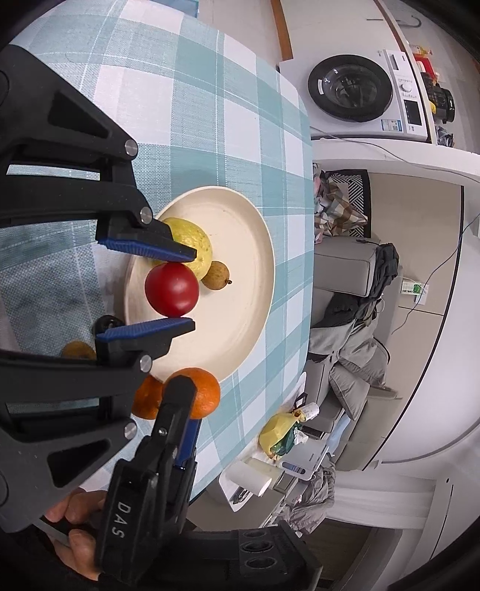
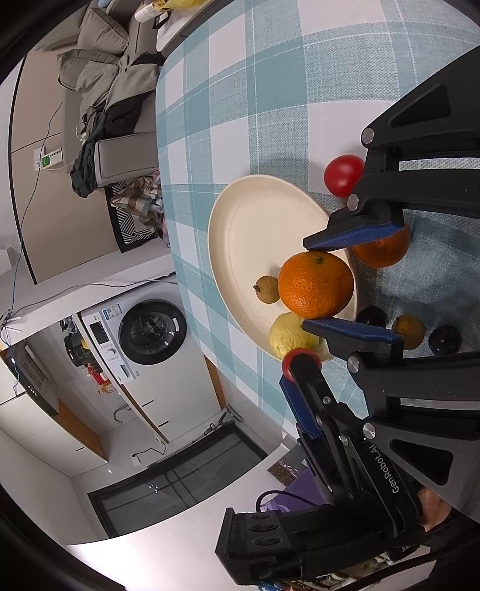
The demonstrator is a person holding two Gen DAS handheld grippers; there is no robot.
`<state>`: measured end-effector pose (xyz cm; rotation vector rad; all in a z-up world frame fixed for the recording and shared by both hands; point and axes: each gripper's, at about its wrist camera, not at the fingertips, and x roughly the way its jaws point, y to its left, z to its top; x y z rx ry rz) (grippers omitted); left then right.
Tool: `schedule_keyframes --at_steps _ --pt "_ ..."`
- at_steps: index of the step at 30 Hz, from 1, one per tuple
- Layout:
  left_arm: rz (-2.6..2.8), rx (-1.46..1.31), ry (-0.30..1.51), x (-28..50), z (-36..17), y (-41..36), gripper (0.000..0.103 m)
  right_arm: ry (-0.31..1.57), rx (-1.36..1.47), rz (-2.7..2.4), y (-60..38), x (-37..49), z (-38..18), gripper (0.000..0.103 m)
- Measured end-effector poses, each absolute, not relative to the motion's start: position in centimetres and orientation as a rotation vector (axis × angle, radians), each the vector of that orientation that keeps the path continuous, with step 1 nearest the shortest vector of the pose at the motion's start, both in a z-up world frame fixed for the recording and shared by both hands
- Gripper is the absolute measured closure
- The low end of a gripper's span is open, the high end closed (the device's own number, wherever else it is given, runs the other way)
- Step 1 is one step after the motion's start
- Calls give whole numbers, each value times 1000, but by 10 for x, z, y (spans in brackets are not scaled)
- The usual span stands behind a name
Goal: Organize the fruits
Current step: 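Release the orange in the cream plate with the right gripper while the left gripper releases the tomato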
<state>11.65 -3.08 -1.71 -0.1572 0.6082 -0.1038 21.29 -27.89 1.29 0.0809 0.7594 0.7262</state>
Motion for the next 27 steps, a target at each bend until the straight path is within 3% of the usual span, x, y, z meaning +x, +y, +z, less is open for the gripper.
schedule_keyframes --at_steps 27 --pt "-116 -105 655 135 -25 -45 75 798 65 677 -275 227 4 66"
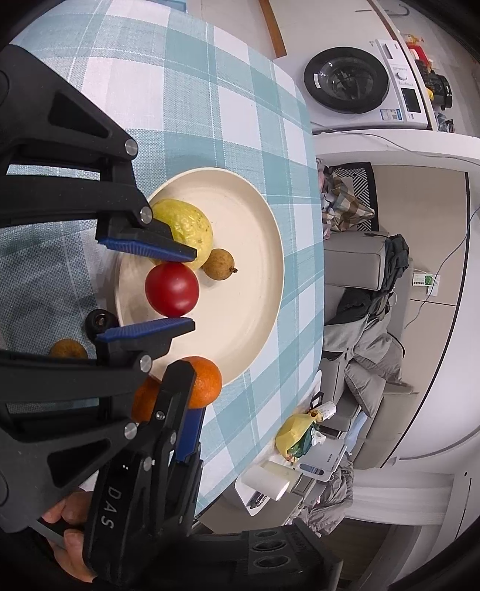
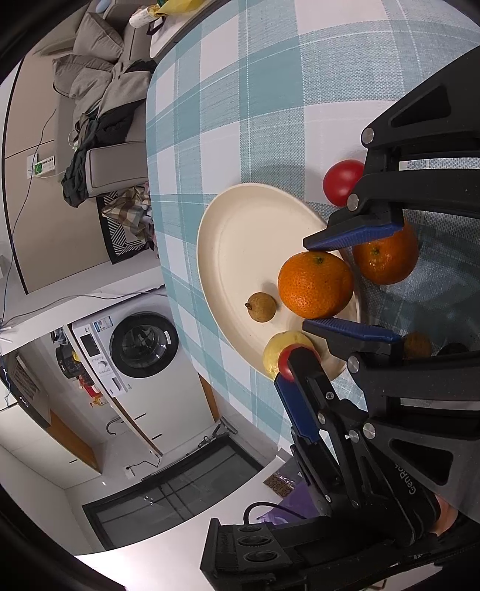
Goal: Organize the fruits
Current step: 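Release the orange in the cream plate with the right gripper while the left gripper releases the tomato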
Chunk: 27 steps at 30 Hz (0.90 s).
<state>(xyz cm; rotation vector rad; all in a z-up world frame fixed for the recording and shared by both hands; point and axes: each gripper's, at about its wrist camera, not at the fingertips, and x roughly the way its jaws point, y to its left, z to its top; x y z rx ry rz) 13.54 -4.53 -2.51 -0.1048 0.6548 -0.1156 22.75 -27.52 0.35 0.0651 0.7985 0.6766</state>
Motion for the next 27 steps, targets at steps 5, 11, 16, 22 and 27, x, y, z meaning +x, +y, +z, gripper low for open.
schedule_keyframes --at_steps 5,11,16,22,27 --pt "-114 -96 661 136 -25 -48 75 804 73 672 -276 229 2 66" --pt "-111 -106 654 136 -25 -48 75 801 71 665 -277 229 2 65" --pt "-103 -103 650 136 -26 -48 74 785 76 658 -280 226 4 63" --pt "-76 -100 655 133 -27 -44 47 778 76 651 -282 225 5 58" --pt "-44 -83 637 127 -25 -40 32 767 67 630 -287 225 6 48"
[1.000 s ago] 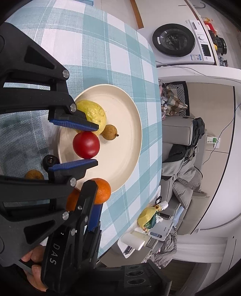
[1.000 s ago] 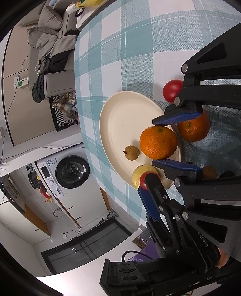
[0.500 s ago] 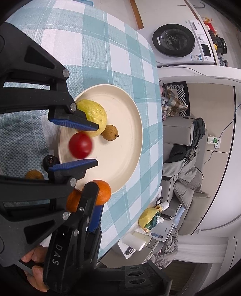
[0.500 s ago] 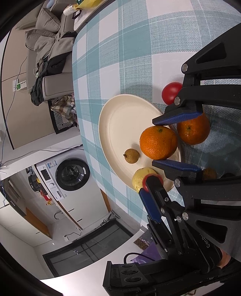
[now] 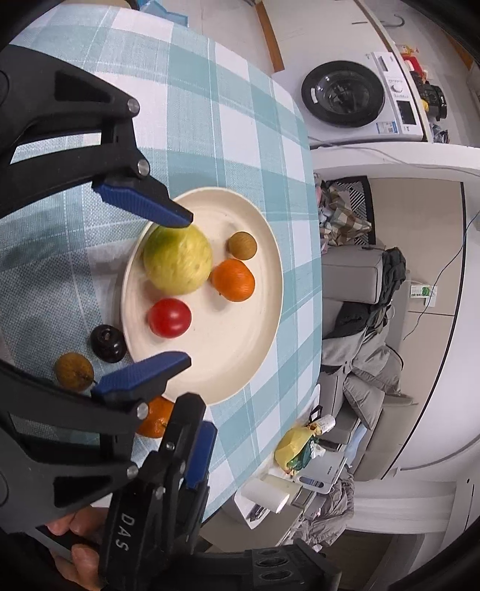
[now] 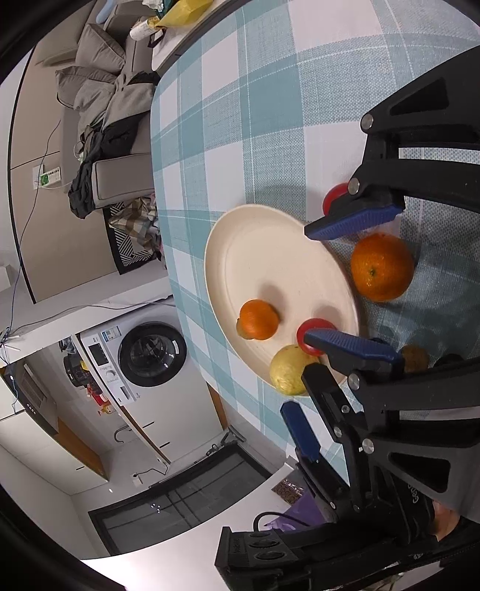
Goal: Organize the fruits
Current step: 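Release the orange in the cream plate with the right gripper while the left gripper releases the tomato, then move the right gripper to a second mandarin orange and close on it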
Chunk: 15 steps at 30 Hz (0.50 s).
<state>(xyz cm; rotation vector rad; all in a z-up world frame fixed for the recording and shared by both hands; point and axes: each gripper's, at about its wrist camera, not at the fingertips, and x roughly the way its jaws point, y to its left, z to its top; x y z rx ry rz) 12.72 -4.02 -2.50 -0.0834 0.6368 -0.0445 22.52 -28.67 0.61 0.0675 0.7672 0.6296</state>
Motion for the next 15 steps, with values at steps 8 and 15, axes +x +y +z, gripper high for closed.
schedule_keyframes --at_steps 8,15 --pt "-40 -87 610 107 -20 -31 17 754 46 603 -296 221 10 5" --pt "-20 -89 596 93 -17 -28 2 763 4 629 -296 210 7 0"
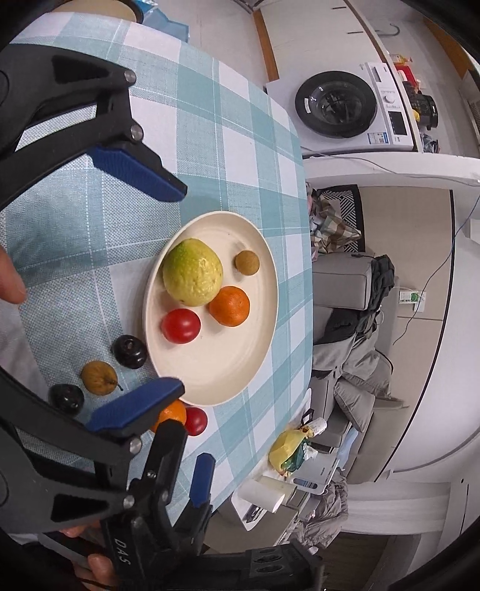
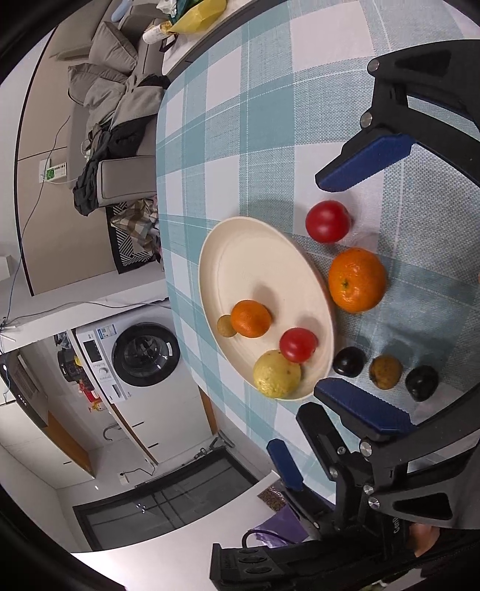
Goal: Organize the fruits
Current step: 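Move the right gripper to a second mandarin orange and close on it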
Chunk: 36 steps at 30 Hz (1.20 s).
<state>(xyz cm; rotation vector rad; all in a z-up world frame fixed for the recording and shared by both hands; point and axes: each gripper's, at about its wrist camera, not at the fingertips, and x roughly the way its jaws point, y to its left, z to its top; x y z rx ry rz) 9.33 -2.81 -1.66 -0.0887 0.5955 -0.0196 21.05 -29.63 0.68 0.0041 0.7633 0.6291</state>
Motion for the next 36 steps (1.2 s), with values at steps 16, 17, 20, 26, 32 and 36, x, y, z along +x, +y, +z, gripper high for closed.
schedule_keyframes --at_steps 16,17,20,26,32,36 --pt "-5 -91 584 70 -13 -28 1 785 -92 601 -293 198 3 0" --pt "1 -91 586 69 -13 -29 1 784 -95 599 -292 198 3 0" --pt "3 -89 586 71 -13 -29 1 793 -112 598 -289 199 2 0" --pt "4 -90 587 71 -13 -29 1 825 -134 598 -284 202 -3 0" --pt "4 -89 587 71 -13 -29 1 846 -142 596 -283 204 -6 2" --pt "6 -91 587 71 -13 -29 1 840 -145 609 -282 203 -5 7"
